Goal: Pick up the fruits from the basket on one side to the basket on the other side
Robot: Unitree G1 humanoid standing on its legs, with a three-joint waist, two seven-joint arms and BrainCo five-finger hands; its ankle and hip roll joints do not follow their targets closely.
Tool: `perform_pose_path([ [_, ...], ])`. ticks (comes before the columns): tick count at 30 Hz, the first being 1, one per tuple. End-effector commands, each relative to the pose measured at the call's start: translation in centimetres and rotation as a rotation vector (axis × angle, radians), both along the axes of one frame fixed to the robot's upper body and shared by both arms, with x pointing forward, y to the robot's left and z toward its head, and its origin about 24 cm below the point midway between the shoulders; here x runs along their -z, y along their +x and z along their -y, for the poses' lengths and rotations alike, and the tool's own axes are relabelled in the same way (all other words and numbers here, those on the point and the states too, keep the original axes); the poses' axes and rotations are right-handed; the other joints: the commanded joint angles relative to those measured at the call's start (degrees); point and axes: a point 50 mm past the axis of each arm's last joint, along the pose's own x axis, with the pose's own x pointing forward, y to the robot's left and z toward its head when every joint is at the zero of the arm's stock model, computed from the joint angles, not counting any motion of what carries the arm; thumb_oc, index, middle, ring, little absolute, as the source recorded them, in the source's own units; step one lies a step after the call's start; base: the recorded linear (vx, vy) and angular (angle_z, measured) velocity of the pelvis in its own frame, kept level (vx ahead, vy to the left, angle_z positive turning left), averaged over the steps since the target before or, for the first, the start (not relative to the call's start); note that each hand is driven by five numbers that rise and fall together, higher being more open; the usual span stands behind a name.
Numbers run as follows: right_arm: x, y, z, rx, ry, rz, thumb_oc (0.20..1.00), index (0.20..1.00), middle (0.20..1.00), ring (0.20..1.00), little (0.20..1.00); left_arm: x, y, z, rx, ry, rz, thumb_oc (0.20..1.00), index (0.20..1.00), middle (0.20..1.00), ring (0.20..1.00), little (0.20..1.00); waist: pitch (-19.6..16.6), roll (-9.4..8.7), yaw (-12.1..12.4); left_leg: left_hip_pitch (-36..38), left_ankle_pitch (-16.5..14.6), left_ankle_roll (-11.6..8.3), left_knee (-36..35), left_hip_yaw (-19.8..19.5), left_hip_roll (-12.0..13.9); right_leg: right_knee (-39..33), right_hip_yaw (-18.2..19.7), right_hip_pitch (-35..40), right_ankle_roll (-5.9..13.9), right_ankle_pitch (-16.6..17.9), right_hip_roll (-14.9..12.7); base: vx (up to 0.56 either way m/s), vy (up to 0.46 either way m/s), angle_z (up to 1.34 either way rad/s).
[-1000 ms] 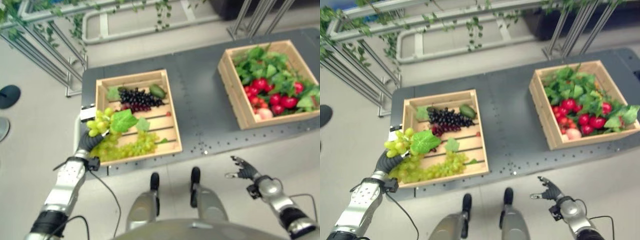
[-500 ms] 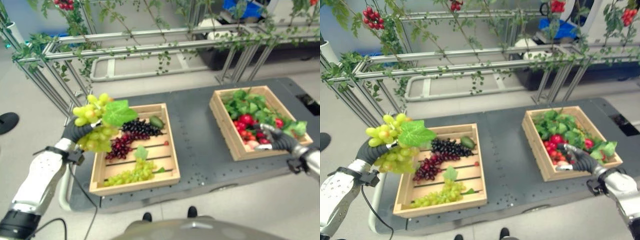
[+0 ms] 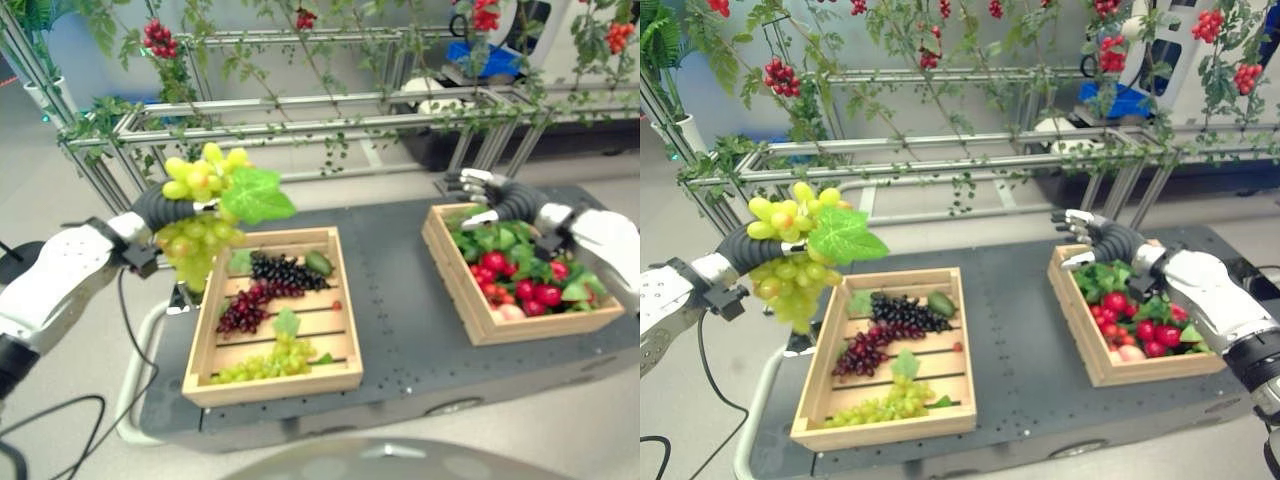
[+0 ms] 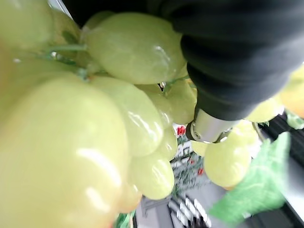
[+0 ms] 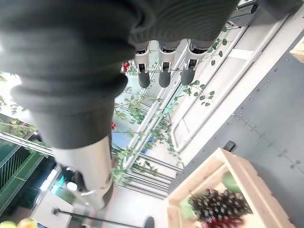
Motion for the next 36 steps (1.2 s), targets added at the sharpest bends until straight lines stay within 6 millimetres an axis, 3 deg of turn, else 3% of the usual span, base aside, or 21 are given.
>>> perform_pose_path([
  [1,-1.7,1.2,-2.0,-0.056,0.046,0.058,1.000,1.000,1.000,1.000,1.000,-4.4,0.8,0.7,0.036,-0.057,0.150,0.200,0.200,0.200,0.200,0.200,-3.6,-2.53,1.1,-2.0,-1.9,0.18,2.0,2.0,-1.8,3.8,-0.2,-0.8,4.88,-1.1,-2.2,0.00,0.000,0.00],
  [2,-1.8,1.8,-3.7,-0.109,0.031,0.043,1.000,1.000,1.000,1.000,1.000,-4.6,1.5,1.9,0.082,-0.049,0.132,0.200,0.200,0.200,0.200,0.200,-3.9,-2.65,1.1,-1.7,-2.0,0.14,1.9,2.0,-1.8,3.7,-0.2,-0.5,4.90,-1.2,-2.1,0.00,0.000,0.00],
  [7,-1.4,2.7,-8.0,-0.235,0.032,0.012,1.000,1.000,1.000,1.000,1.000,-5.1,3.2,4.6,0.167,-0.014,0.129,0.200,0.200,0.200,0.200,0.200,-4.6,-2.67,1.1,-1.3,-2.0,0.06,1.8,2.0,-1.7,4.0,-0.1,-0.2,4.87,-1.3,-2.2,0.00,0.000,0.00],
  [9,-1.5,2.6,-8.4,-0.249,0.035,0.012,1.000,1.000,1.000,1.000,1.000,-5.3,3.4,5.0,0.179,-0.010,0.137,0.200,0.200,0.200,0.200,0.200,-4.7,-2.69,1.0,-1.2,-2.0,0.04,1.8,2.0,-1.7,4.0,-0.2,-0.2,4.86,-1.4,-2.1,0.00,0.000,0.00],
  [10,-1.5,2.4,-10.0,-0.306,0.082,-0.003,1.000,1.000,1.000,1.000,1.000,-5.2,3.9,6.1,0.215,-0.010,0.132,0.200,0.200,0.200,0.200,0.200,-5.0,-2.64,0.8,-1.2,-2.0,0.03,1.7,1.9,-1.6,4.0,-0.2,0.0,4.89,-1.5,-2.1,0.00,0.000,0.00],
  [15,-1.0,2.2,-11.5,-0.346,0.144,-0.027,1.000,1.000,1.000,1.000,1.000,-4.9,4.3,8.4,0.301,0.003,0.111,0.200,0.200,0.200,0.200,0.200,-5.4,-2.62,0.5,-0.9,-2.0,0.15,1.4,1.9,-1.7,4.0,-0.2,0.1,4.86,-1.6,-2.1,0.00,0.000,0.00],
  [24,-0.4,0.6,-15.4,-0.549,0.046,-0.055,1.000,1.000,1.000,1.000,1.000,-4.6,3.7,12.8,0.476,-0.004,0.077,0.200,0.200,0.200,0.200,0.200,-5.7,-2.54,-0.1,-0.2,-2.4,0.21,1.4,2.1,-1.5,4.2,0.2,0.4,4.80,-1.8,-2.0,0.00,0.000,0.00],
  [36,0.6,-1.1,-18.4,-0.695,0.054,-0.113,1.000,1.000,1.000,1.000,1.000,-3.8,3.2,14.8,0.554,-0.008,0.056,0.200,0.200,0.200,0.200,0.200,-6.3,-2.38,-0.3,0.6,-2.8,0.29,1.3,2.5,-1.2,3.8,1.0,1.1,4.67,-2.1,-1.8,0.00,0.000,-0.01],
])
